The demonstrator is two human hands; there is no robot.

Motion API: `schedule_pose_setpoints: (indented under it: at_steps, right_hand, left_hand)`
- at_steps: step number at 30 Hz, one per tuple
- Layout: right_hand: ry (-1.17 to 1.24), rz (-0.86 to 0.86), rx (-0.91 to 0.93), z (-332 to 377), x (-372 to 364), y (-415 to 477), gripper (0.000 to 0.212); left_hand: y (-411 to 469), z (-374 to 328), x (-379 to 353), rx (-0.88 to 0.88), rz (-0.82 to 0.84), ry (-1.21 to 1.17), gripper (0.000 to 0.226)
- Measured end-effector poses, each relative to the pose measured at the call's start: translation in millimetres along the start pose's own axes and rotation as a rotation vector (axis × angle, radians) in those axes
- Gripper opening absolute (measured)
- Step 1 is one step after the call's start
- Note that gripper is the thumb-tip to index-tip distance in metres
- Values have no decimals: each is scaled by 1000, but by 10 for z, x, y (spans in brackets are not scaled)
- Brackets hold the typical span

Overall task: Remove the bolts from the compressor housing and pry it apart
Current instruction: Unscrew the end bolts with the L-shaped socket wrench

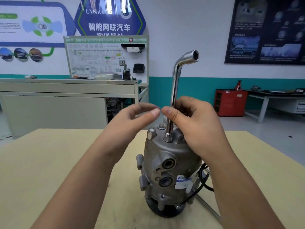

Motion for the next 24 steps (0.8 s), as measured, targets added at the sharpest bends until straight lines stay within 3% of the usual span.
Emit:
schedule_pose_setpoints:
  at_steps: [5, 9, 15, 24]
  right_hand:
    - [76, 54, -18, -13, 17, 9, 10]
    - [174, 75, -47, -45, 6, 7, 15]
    - [170, 49, -84, -91, 103, 34, 9]
    - [362, 220, -167, -276, 61, 9, 12]
  left_hand:
    - [129, -141, -146, -160, -95, -154, 22]
    - [108, -77, -216, -195, -115, -116, 20]
    - [76, -15, -285, -141, 70, 0, 35]
    - [41, -32, -369, -176, 198, -70, 16]
Point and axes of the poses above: each hand's wrist, its own y-axis towards the middle knuckle, its own x-axis out of the back of the hand, z = x × y, the point moved 9 cm from there along y, towards the middle knuckle, and after that the axes turned 9 degrees about y, right-handed, at the moved point
